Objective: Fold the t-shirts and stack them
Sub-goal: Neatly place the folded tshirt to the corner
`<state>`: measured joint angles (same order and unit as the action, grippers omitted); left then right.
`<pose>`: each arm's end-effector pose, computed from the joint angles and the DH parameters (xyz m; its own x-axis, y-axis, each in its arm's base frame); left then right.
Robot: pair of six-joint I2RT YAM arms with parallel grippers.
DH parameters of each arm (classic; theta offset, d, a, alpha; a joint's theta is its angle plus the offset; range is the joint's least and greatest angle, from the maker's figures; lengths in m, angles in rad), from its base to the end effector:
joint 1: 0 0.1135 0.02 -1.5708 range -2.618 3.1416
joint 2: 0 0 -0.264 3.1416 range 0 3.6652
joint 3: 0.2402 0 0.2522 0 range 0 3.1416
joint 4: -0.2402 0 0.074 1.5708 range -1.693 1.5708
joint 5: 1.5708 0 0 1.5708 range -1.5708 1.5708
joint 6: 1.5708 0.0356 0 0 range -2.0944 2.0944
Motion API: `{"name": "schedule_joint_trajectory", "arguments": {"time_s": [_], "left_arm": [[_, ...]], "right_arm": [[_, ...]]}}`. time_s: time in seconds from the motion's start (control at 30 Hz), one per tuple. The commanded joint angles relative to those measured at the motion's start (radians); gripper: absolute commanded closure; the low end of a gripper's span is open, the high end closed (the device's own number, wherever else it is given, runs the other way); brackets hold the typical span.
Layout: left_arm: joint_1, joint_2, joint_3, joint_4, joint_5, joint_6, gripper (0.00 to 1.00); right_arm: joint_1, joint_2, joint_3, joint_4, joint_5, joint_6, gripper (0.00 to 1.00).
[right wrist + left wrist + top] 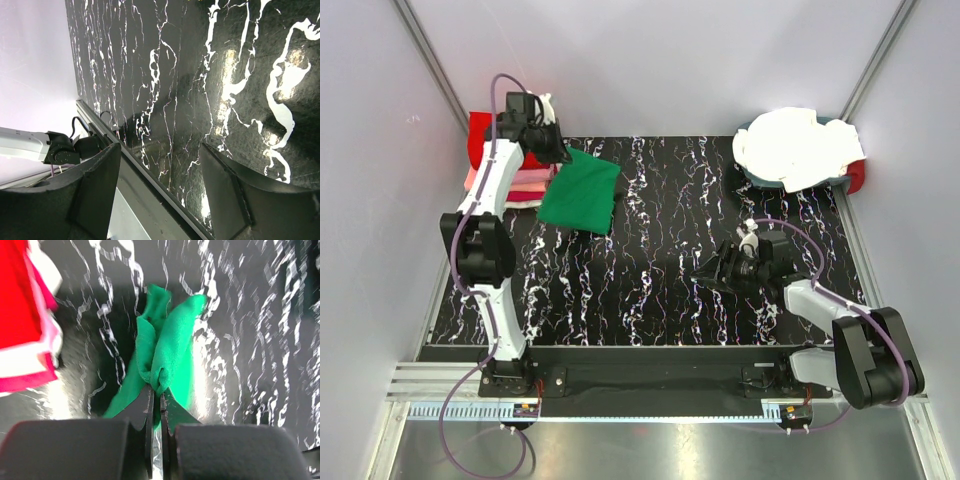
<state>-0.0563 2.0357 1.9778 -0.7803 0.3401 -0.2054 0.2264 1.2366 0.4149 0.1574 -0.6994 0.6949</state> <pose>0.4569 -0.0376 0.3152 -0.7829 -0.1485 -0.6042 0.1186 0.9177 -0.3792 0.2130 0.0726 0.1619 -0.8877 0.2983 -0.3506 -0.1266 0.5740 0.8090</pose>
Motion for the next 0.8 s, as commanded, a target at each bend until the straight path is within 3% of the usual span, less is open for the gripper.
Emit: {"name": "schedule_joint_trajectory", "arguments": {"time_s": [0.0,0.77], "left_arm": [[0.022,-0.062,0.113,-0.017,0.03,0.02,1.0],[0.159,0.003,0.411,-0.048,0.158,-0.008,1.0]], "right_arm": [[-0.001,0.021,0.01,0.05,-0.009,0.0,0.29],[-0.001,0.133,0.041,0.073,-0.043,0.002,0.3]]}}
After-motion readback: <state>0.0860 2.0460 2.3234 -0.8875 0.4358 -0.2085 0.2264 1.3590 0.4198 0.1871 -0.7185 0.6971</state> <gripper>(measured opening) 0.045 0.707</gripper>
